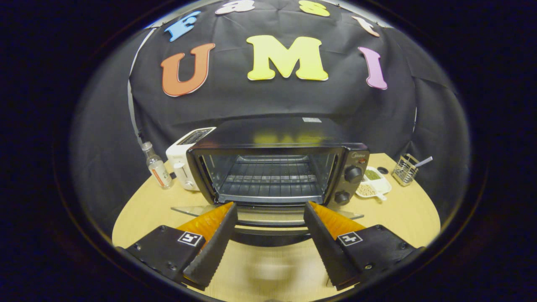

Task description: Open the toaster oven, put the food inside, and close the toaster oven door.

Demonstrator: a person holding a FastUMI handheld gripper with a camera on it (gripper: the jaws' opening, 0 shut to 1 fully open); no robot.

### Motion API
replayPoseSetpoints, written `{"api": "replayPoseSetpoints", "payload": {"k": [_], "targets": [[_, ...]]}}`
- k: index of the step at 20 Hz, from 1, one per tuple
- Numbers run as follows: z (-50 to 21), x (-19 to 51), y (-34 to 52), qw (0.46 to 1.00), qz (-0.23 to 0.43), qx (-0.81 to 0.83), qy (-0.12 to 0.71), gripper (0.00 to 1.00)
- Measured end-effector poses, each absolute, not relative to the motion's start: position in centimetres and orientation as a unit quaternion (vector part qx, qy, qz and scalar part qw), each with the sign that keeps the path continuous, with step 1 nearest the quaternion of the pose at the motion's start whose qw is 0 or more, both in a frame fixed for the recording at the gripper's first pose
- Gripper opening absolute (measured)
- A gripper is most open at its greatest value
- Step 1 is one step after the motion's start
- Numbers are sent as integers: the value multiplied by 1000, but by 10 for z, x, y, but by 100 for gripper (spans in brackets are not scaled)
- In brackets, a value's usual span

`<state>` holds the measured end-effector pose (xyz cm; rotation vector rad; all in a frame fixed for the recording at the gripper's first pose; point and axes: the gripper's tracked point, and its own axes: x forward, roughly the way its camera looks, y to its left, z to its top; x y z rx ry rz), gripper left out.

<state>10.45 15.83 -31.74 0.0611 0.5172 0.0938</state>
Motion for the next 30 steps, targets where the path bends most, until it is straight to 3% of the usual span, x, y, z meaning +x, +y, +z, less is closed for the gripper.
{"api": "replayPoseSetpoints", "payload": {"k": [17, 30], "targets": [[-417, 56, 157, 952, 55, 19, 301, 100], [-403, 57, 149, 955, 112, 6, 274, 100]]}}
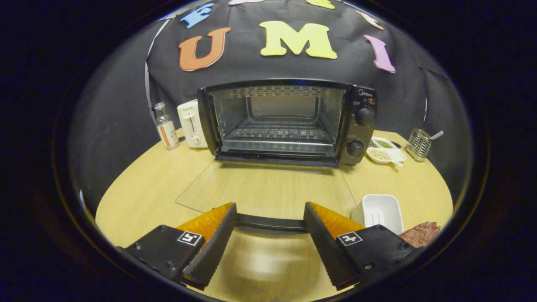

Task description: Open the toaster oven, put the food inside, and close the toaster oven door.

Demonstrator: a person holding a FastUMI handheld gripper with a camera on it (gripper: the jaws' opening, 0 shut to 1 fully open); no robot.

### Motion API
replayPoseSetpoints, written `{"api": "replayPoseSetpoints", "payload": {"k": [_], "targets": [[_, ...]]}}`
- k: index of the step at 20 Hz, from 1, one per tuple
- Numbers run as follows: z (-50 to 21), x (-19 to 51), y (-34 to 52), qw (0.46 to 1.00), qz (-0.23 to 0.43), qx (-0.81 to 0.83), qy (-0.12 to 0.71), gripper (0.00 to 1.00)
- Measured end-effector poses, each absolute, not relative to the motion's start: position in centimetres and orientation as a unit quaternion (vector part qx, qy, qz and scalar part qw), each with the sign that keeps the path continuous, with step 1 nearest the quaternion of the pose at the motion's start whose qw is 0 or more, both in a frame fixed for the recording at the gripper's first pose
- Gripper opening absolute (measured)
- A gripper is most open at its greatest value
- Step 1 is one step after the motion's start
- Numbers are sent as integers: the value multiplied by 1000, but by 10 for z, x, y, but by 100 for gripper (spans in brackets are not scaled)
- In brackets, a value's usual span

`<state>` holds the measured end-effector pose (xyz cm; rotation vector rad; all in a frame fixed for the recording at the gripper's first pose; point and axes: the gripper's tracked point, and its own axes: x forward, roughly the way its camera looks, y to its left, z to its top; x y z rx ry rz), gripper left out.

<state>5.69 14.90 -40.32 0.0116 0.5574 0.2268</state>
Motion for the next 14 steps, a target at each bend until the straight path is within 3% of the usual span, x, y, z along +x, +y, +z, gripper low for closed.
{"api": "replayPoseSetpoints", "payload": {"k": [8, 14], "targets": [[-337, 57, 24, 956, 137, -19, 260, 100], [-368, 31, -61, 923, 169, 38, 343, 98]]}}
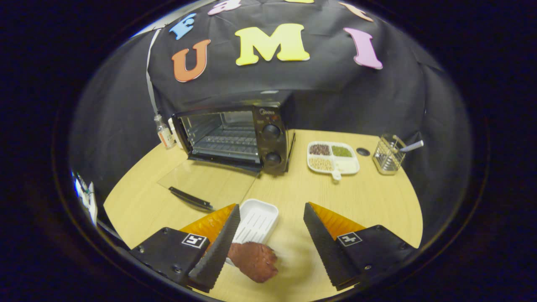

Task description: Open the toaster oven, put the food inside, and close the toaster oven door.

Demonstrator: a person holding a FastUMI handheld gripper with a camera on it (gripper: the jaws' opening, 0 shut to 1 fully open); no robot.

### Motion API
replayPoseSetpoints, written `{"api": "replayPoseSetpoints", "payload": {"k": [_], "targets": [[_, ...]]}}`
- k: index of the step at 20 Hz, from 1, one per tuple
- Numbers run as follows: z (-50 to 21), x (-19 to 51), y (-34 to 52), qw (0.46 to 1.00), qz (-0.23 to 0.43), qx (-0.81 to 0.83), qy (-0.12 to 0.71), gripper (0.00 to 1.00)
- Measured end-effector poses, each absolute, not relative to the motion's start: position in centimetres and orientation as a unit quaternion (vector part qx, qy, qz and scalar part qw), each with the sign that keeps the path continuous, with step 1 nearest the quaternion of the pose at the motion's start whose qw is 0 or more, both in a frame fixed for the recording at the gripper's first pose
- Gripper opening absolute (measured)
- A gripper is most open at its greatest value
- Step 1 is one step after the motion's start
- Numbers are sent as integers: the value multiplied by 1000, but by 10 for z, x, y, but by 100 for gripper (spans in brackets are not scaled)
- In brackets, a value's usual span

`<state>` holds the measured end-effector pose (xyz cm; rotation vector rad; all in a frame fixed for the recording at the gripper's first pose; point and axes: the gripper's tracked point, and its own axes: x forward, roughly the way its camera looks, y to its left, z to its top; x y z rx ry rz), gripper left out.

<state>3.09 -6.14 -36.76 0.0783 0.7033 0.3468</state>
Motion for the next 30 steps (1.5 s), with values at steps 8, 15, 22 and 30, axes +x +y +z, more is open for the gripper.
{"api": "replayPoseSetpoints", "payload": {"k": [8, 15, 22, 30], "targets": [[-409, -10, -43, 824, 235, 224, 464, 48], [-385, -4, -42, 811, 246, 252, 467, 16], [-312, 33, -10, 838, 253, 270, 402, 15], [-308, 91, 95, 859, 215, 318, 339, 16]]}}
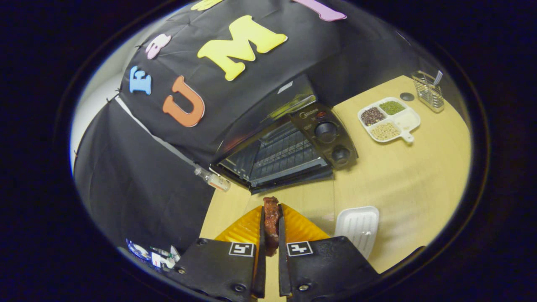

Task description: Open the toaster oven, put the food inside, and close the toaster oven door.

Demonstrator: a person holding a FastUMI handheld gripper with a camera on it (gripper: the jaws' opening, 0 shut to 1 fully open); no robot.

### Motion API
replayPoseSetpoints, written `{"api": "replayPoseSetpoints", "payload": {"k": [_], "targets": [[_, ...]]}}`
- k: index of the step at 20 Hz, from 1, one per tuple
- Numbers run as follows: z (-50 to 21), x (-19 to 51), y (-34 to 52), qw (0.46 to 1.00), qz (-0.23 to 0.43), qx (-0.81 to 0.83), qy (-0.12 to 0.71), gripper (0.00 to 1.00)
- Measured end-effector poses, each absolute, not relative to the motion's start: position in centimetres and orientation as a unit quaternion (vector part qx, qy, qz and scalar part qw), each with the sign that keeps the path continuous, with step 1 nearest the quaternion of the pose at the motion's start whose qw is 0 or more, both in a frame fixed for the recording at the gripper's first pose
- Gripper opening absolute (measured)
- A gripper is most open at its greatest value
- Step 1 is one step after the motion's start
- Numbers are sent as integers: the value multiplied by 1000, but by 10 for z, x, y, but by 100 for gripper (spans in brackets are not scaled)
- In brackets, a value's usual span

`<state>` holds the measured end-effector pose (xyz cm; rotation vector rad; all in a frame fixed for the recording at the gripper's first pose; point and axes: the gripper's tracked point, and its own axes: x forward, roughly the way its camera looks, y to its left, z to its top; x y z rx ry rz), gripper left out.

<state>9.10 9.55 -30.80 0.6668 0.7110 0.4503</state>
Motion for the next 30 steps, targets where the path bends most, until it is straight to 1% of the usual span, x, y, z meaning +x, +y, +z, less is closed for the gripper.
{"api": "replayPoseSetpoints", "payload": {"k": [3, 6, 8, 11, 16, 20, 21, 24, 25, 26, 27, 30], "targets": [[-308, 127, 134, 860, 174, 381, 291, 15], [-318, 167, 161, 851, 115, 446, 251, 15], [-329, 191, 170, 842, 77, 480, 236, 15], [-344, 228, 169, 849, 12, 485, 209, 15], [-349, 267, 172, 859, -26, 473, 193, 15], [-359, 268, 176, 870, -41, 445, 209, 17], [-360, 268, 176, 875, -41, 433, 212, 20], [-363, 266, 171, 900, -48, 368, 226, 25], [-363, 265, 170, 908, -50, 345, 231, 31], [-364, 264, 170, 913, -49, 330, 236, 34], [-364, 264, 172, 916, -40, 319, 239, 45], [-360, 260, 160, 933, -46, 268, 237, 79]]}}
